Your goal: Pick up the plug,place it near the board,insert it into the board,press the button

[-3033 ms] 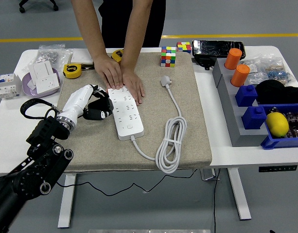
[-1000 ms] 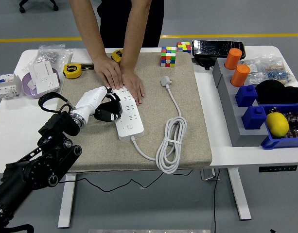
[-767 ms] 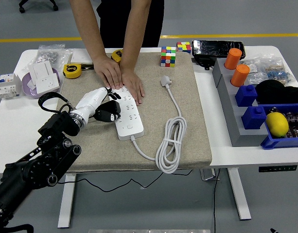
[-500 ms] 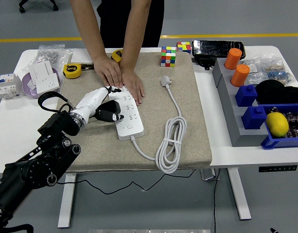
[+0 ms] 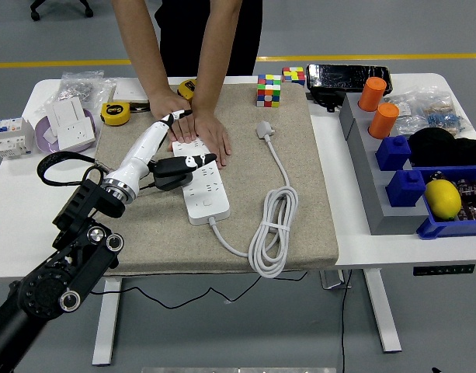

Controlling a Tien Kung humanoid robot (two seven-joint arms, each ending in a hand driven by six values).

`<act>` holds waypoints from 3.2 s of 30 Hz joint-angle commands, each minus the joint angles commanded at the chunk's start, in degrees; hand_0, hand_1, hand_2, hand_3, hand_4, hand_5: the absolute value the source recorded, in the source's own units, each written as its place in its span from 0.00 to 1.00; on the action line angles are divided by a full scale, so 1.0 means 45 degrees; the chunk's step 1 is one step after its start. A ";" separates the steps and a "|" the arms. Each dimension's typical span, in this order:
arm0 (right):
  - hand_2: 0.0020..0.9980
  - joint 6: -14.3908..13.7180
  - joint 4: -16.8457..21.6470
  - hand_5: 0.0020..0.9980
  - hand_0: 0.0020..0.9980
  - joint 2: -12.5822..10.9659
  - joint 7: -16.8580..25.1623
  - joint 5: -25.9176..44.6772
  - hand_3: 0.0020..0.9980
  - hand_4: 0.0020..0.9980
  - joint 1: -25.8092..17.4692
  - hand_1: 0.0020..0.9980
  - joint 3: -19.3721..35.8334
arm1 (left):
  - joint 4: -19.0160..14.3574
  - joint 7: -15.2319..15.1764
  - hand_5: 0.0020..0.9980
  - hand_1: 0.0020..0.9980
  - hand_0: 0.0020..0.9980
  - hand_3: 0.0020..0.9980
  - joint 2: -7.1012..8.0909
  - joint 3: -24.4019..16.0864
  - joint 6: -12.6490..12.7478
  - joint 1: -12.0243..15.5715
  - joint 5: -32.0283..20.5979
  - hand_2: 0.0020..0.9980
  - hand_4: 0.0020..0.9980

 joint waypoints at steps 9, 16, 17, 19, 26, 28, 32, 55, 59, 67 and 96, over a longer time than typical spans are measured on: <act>0.74 -0.0005 0.0000 0.88 0.85 -0.0002 0.0009 -0.0007 0.77 1.00 -0.0038 0.75 0.0001 | -0.1214 0.0630 1.00 1.00 1.00 0.96 0.0320 0.0441 -0.0154 0.1311 -0.0003 1.00 1.00; 0.74 -0.0014 0.0000 0.88 0.84 0.0000 0.0018 0.0027 0.77 1.00 0.0018 0.75 -0.0003 | -0.1071 0.0727 1.00 1.00 1.00 0.95 0.0338 0.0652 -0.0339 0.1307 0.0396 1.00 1.00; 0.74 -0.0017 0.0000 0.88 0.84 -0.0002 0.0022 0.0031 0.77 1.00 0.0018 0.75 0.0000 | -0.1065 0.0740 1.00 1.00 1.00 0.95 0.0342 0.0670 -0.0350 0.1296 0.0422 1.00 1.00; 0.74 -0.0019 0.0000 0.88 0.84 -0.0007 0.0011 0.0027 0.77 1.00 0.0014 0.75 0.0021 | -0.1003 0.0779 1.00 1.00 1.00 0.95 0.0360 0.0757 -0.0398 0.1239 0.0502 1.00 1.00; 0.74 -0.0020 0.0000 0.88 0.84 -0.0002 0.0011 0.0039 0.77 1.00 0.0015 0.75 0.0025 | -0.0731 0.1095 1.00 1.00 1.00 0.95 0.0406 0.0915 -0.0738 0.1087 0.1091 0.99 1.00; 0.74 -0.0023 0.0000 0.88 0.84 0.0003 0.0025 0.0057 0.77 1.00 0.0031 0.75 0.0015 | -0.0684 0.1213 1.00 1.00 1.00 0.95 0.0419 0.0911 -0.0818 0.1082 0.1385 0.99 1.00; 0.74 -0.0023 0.0000 0.88 0.84 0.0002 0.0026 0.0058 0.77 1.00 0.0040 0.75 0.0019 | -0.0672 0.1307 1.00 1.00 1.00 0.94 0.0431 0.0891 -0.0874 0.1091 0.1546 0.99 1.00; 0.74 -0.0035 0.0000 0.88 0.84 -0.0002 0.0045 0.0086 0.77 1.00 0.0045 0.76 0.0036 | -0.1569 0.1734 1.00 1.00 1.00 0.94 0.0688 0.0553 -0.1109 0.1606 0.2628 0.99 1.00; 0.74 -0.0032 0.0000 0.88 0.84 -0.0003 0.0026 0.0064 0.77 1.00 0.0028 0.76 0.0048 | -0.1419 0.1753 1.00 1.00 1.00 0.94 0.0708 0.0651 -0.1160 0.1617 0.2596 0.99 1.00; 0.74 -0.0025 0.0000 0.88 0.84 -0.0016 0.0023 0.0042 0.77 1.00 0.0008 0.75 0.0032 | -0.0854 0.1722 1.00 1.00 1.00 0.93 0.0629 0.0982 -0.1210 0.1385 0.2496 0.97 1.00; 0.74 -0.0017 0.0000 0.88 0.84 -0.0043 0.0017 0.0101 0.77 1.00 0.0049 0.75 -0.0059 | -0.0042 0.1844 1.00 1.00 1.00 0.92 0.0311 0.1805 -0.1410 0.0309 0.2670 0.96 1.00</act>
